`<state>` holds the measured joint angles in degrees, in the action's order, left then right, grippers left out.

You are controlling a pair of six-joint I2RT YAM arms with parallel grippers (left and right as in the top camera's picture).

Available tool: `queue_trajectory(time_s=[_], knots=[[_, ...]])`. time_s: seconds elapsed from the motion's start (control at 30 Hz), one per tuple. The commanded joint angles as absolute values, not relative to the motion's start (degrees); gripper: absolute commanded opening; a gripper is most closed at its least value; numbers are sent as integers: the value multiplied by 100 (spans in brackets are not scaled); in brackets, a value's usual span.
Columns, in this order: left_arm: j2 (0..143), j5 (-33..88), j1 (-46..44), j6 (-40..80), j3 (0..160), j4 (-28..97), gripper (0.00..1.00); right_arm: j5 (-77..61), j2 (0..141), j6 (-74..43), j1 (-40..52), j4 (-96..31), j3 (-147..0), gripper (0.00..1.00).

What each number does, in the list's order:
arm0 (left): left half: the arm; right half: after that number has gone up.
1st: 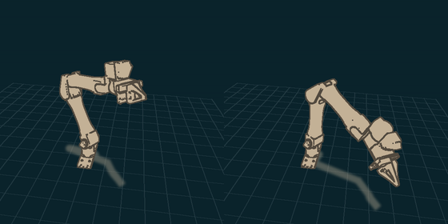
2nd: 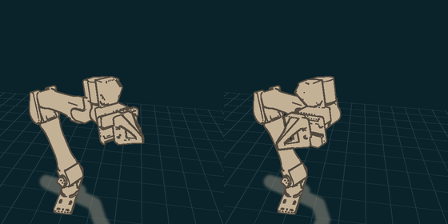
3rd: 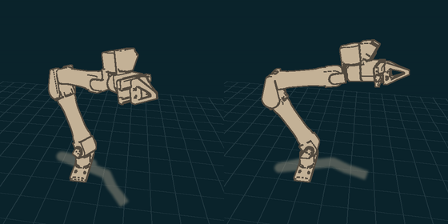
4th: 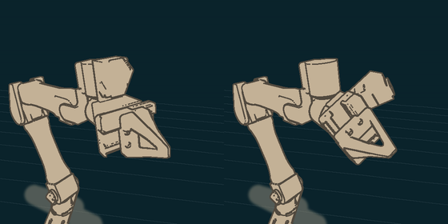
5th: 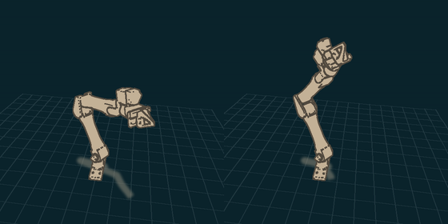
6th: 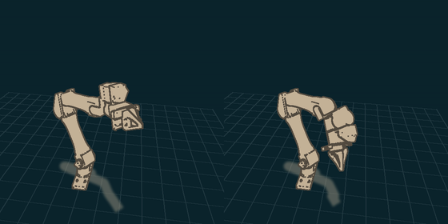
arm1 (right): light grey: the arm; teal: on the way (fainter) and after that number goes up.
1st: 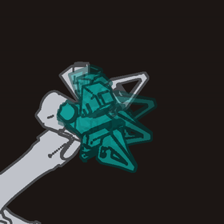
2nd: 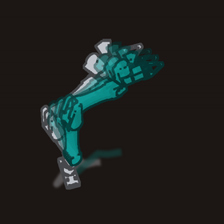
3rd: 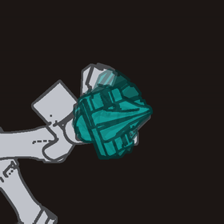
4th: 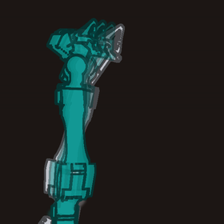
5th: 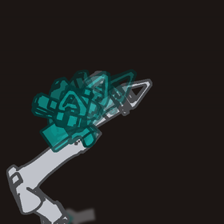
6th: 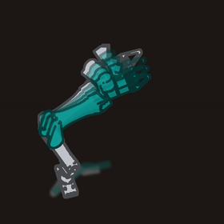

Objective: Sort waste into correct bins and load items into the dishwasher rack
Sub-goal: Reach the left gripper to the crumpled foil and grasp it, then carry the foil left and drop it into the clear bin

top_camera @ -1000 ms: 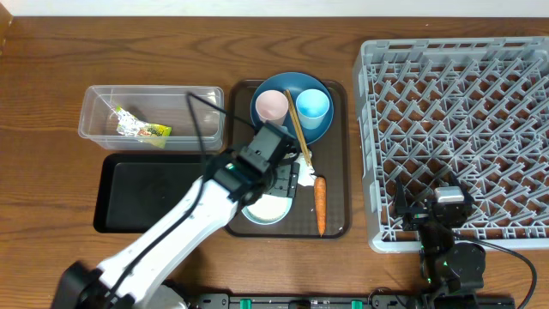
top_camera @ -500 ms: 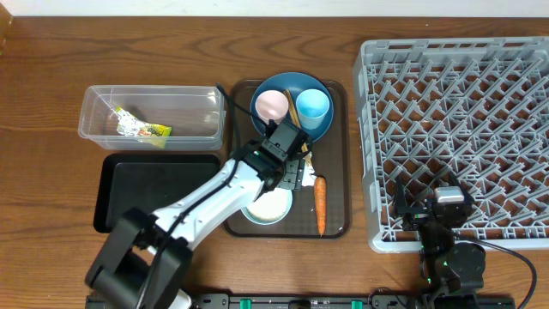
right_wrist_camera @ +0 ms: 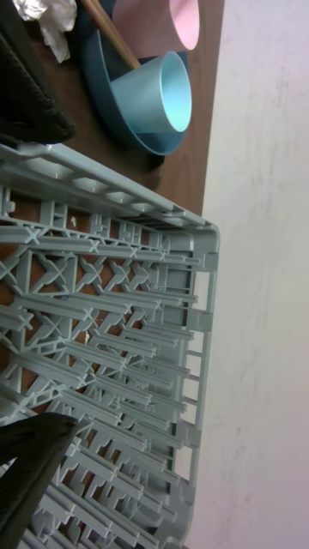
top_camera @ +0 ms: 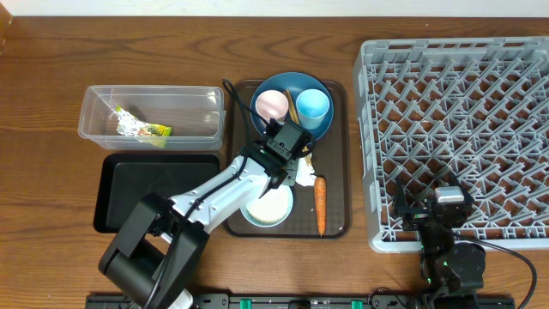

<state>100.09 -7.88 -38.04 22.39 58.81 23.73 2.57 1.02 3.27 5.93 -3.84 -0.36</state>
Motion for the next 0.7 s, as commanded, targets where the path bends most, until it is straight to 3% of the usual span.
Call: queue_trajectory(time_s=[0.0,0.03,0.07,0.33,0.67], knots=[[10018,-974,-3806,2209,5955,2364,19,301,93,390,753,-408,-30,99],[10018,-974,-3806,2209,5955,2357,7,301,93,390,753,-408,-30,99],[10016,-972,-3806,2209,5955,2351,6,301,93,392,753,-408,-30,99],[9636,-974,-3806,2209,5955,2388,6,298,93,392,753,-408,-30,99],[7924,-1166,-3734,2209,5957,2899,6,298,93,390,753,-408,-30,99]])
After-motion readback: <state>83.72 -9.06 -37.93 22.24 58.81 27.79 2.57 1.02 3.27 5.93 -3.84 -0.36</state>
